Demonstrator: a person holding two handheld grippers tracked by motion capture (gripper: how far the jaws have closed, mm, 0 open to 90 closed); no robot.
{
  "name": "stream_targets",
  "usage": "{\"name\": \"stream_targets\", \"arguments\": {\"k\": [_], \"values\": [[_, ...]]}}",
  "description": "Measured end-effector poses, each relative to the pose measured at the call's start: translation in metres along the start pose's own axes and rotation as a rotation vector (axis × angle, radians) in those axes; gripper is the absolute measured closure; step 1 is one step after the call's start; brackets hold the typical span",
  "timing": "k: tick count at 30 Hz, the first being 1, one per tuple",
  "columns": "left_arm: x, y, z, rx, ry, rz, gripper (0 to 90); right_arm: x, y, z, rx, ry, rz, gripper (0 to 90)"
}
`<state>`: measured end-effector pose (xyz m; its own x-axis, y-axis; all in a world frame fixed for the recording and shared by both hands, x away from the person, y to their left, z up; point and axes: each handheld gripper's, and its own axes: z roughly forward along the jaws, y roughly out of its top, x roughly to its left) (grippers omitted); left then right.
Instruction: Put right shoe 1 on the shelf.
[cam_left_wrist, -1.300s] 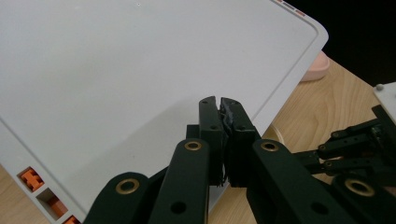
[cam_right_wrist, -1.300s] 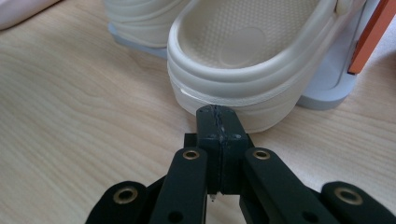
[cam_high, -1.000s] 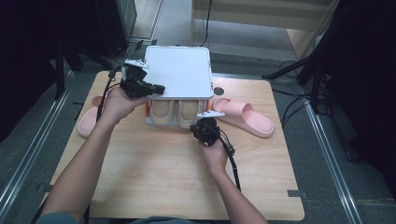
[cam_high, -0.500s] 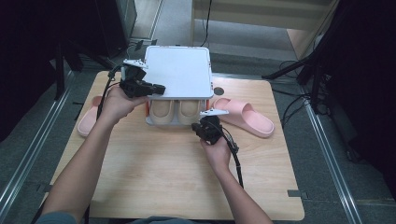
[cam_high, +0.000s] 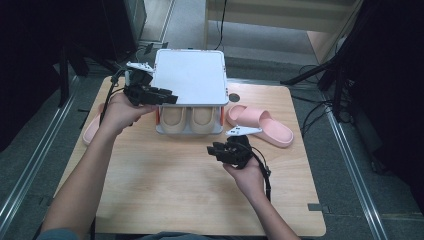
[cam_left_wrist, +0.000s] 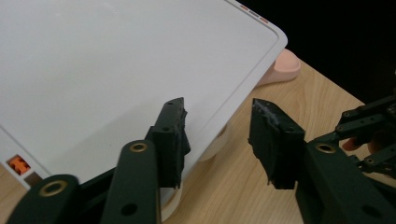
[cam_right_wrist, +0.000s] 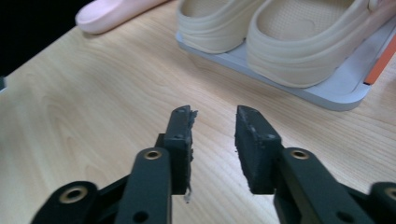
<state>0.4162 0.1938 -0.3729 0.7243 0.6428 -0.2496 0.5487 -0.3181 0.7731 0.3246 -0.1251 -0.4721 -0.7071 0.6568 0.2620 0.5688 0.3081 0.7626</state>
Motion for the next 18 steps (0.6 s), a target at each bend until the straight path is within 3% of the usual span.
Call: {"name": "stream_targets", "arguments": {"k": [1,4,9,12,18], "values": [[-0.001,-0.001,-0.002,0.002,-0.002,-0.002,51.5,0.001,-0.001,-0.003,-0.007,0.010,-0.008,58.4],[-0.004,-0.004,-0.008,-0.002,-0.002,-0.010,47.6,0.002,-0.008,-0.011,-0.003,0.019,-0.032,58.1],[-0.006,-0.010,-0.019,-0.005,0.005,-0.018,44.2,-0.007,-0.018,-0.020,-0.013,0.063,-0.014,57.6],[-0.007,-0.015,-0.024,-0.002,0.013,-0.028,43.2,-0.010,-0.017,-0.022,-0.011,0.069,-0.005,56.6],[-0.003,-0.025,-0.039,-0.016,0.037,-0.050,42.9,-0.010,-0.009,-0.020,-0.024,0.081,-0.036,53.0]]}}
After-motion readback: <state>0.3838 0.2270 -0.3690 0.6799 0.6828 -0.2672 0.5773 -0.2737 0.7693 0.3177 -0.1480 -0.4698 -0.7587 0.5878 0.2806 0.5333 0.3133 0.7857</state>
